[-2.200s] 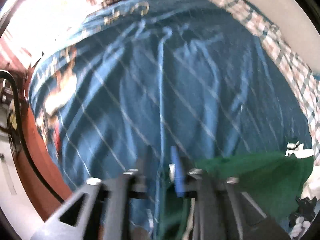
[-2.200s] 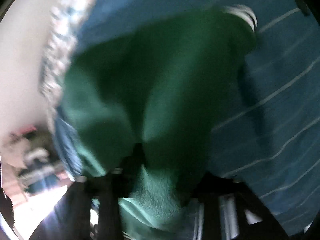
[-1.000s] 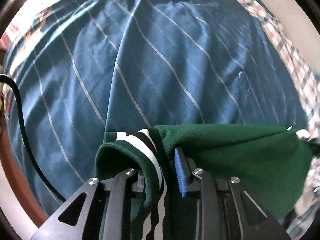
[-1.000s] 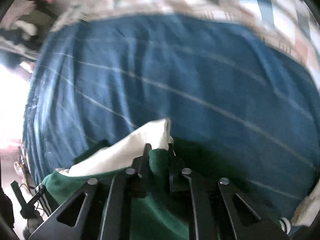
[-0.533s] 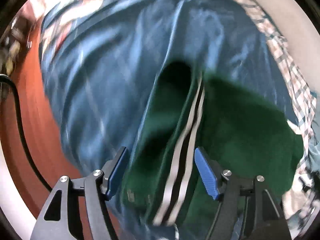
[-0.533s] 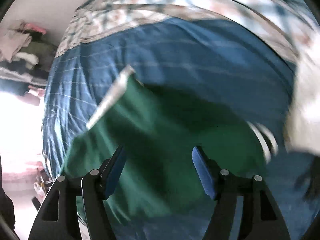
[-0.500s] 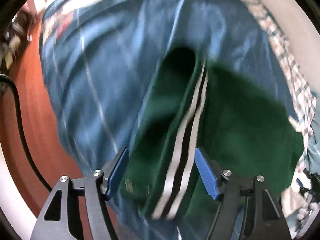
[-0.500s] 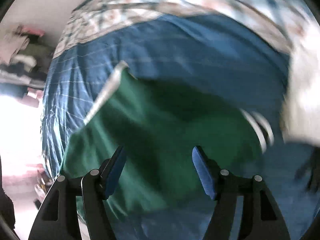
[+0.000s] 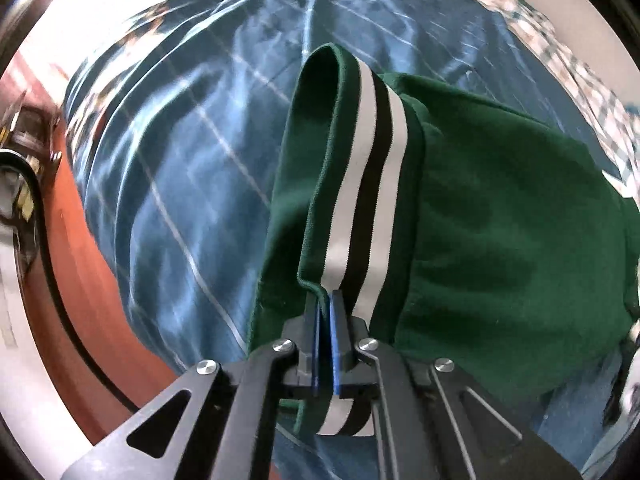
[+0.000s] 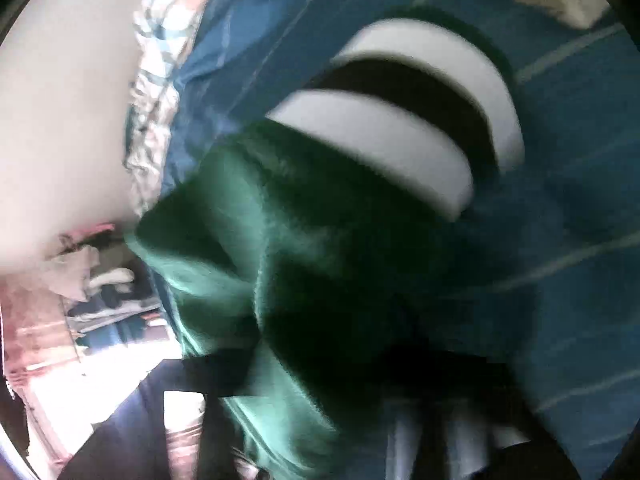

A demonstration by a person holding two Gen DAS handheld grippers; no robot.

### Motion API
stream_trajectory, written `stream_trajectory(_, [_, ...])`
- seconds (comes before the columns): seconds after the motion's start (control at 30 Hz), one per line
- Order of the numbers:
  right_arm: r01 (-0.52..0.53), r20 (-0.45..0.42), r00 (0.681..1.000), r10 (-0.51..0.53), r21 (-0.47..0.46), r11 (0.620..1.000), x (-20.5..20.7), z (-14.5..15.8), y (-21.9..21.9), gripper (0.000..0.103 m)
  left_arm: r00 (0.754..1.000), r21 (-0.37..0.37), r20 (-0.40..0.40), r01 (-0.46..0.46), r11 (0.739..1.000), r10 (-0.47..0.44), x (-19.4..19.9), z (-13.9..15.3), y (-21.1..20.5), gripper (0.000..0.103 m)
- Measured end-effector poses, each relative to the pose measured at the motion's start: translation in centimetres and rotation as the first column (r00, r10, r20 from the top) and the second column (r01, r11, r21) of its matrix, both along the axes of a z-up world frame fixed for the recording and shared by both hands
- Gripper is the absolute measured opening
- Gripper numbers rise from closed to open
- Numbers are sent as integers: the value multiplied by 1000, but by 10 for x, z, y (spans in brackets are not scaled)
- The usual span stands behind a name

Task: Fold large clothes
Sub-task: 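Grasp the striped cuff with the left gripper and lift it off the bed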

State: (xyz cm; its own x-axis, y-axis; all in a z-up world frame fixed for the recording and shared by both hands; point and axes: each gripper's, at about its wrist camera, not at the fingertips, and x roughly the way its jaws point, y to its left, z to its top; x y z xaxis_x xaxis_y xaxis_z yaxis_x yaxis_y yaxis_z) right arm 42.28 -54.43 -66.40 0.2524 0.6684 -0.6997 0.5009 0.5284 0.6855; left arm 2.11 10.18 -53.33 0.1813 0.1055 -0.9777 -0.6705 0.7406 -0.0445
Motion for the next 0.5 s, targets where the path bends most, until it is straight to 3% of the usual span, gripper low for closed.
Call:
stream_trajectory(0.03, [19, 9, 1000, -19, -29, 999, -3, 9, 4, 16, 999, 6, -9, 33, 999, -33, 3, -1, 2, 2])
stream_trajectory(0.13, [135, 42, 990, -136, 23, 991, -27, 45, -1, 13, 993, 6, -33, 118, 993, -117, 10, -8, 7, 2])
stream_trajectory(0.2, [177, 48, 983, -177, 3, 984, -46, 64, -11, 12, 987, -7, -35, 156, 988, -156, 11, -12, 12, 3])
stream_trajectory(0.27, [232, -33, 972, -233, -16, 973, -68, 52, -24, 12, 985, -22, -31, 168, 986, -169, 16, -15, 17, 6])
stream_trajectory(0.37, [261, -197, 944, -265, -43, 964, -88, 10, -38, 24, 994, -89, -28, 105, 990, -108, 20, -16, 30, 10])
stream_trajectory(0.4, [247, -212, 944, -252, -52, 968, -89, 6, -40, 32, 997, -116, -27, 64, 991, -68, 20, -13, 34, 10])
stream_trajectory(0.5, [131, -170, 974, -153, -135, 982, -82, 23, -35, 37, 999, -92, 6, -38, 995, 39, 5, 10, 36, 10])
